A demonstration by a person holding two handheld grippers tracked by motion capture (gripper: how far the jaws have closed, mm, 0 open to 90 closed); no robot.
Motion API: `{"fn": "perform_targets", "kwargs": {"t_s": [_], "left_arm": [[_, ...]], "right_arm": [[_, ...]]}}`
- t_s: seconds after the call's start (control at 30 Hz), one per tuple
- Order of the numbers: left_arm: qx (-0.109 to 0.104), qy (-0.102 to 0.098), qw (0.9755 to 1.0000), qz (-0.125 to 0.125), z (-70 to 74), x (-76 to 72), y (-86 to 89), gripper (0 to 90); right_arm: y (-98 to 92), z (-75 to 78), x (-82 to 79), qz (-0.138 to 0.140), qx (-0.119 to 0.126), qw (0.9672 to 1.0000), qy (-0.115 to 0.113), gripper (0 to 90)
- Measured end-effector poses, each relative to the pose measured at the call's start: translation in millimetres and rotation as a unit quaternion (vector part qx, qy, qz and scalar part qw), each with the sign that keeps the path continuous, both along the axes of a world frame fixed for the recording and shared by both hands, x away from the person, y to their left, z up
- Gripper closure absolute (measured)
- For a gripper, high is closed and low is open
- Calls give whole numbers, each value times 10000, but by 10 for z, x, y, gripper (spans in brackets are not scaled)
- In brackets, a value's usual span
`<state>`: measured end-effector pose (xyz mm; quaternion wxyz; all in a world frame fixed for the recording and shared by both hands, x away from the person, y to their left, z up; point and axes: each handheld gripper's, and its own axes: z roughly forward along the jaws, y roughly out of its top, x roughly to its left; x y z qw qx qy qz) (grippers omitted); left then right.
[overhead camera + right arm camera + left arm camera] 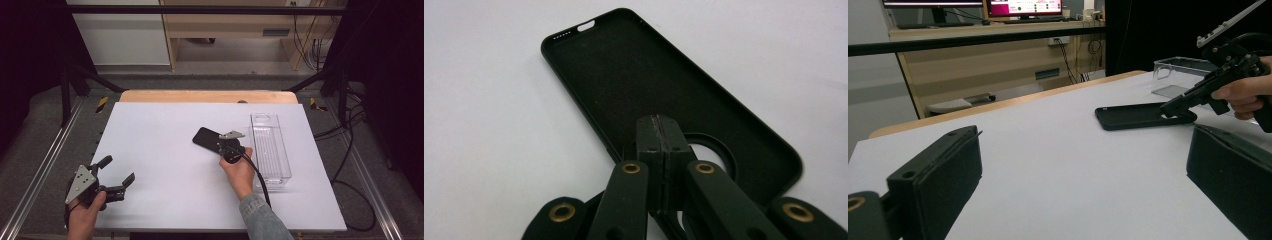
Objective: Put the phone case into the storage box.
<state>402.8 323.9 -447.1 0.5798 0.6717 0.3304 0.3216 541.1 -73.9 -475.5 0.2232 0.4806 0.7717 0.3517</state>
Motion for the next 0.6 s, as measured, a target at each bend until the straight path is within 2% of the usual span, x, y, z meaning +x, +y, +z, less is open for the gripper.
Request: {"fn": "perform_targets", "kwargs": {"t_s": [0.2,0.33,0.6], "left_arm": [[-19,12,10000,-10,-4,6,5,14],[-25,20,10000,-20,-5,7,-1,14],[-2,9,10000,-34,0,-1,-16,14]], "right_arm": [[35,-56,32,26,-97,9999,131,900],[37,-54,12,78,-182,9997,123,900],[60,-44,-190,320,-195,9992,168,900]]}}
